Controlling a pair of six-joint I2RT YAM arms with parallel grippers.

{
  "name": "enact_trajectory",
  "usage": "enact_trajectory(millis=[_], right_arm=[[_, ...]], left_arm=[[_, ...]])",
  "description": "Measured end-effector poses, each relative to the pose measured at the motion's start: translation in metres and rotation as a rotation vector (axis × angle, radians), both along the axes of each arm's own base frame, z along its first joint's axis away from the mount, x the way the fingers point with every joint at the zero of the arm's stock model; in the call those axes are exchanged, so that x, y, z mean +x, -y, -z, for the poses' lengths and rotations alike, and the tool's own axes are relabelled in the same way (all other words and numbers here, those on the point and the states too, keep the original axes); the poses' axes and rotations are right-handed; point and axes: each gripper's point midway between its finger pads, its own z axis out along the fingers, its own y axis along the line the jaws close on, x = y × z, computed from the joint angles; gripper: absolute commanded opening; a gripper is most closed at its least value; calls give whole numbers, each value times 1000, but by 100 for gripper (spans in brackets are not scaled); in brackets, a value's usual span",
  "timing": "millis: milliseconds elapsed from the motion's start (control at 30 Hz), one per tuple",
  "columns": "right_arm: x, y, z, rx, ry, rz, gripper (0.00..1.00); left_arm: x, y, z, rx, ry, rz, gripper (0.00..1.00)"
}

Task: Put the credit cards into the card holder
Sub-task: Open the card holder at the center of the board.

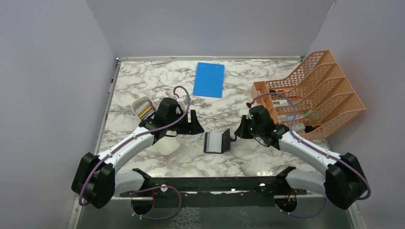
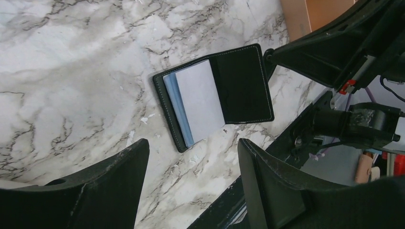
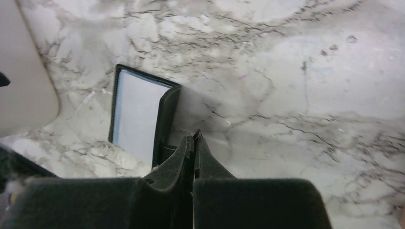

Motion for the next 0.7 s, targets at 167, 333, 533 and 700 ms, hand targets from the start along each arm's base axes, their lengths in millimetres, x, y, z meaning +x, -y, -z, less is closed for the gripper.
enact_trajectory(millis=[167, 333, 533, 700], right_arm=[[-2, 18, 8, -63, -23, 81, 2], [-5, 28, 11, -87, -30, 125, 2], [-6, 40, 19, -135, -44, 181, 12], [-11, 45, 23, -147, -68, 194, 32]], left_arm=[[-6, 16, 5, 8, -19, 49, 77], [-9, 35, 11, 24, -32, 90, 81], [-15, 46, 23, 44, -43, 113, 79], [-19, 53, 26, 39, -33, 122, 68]])
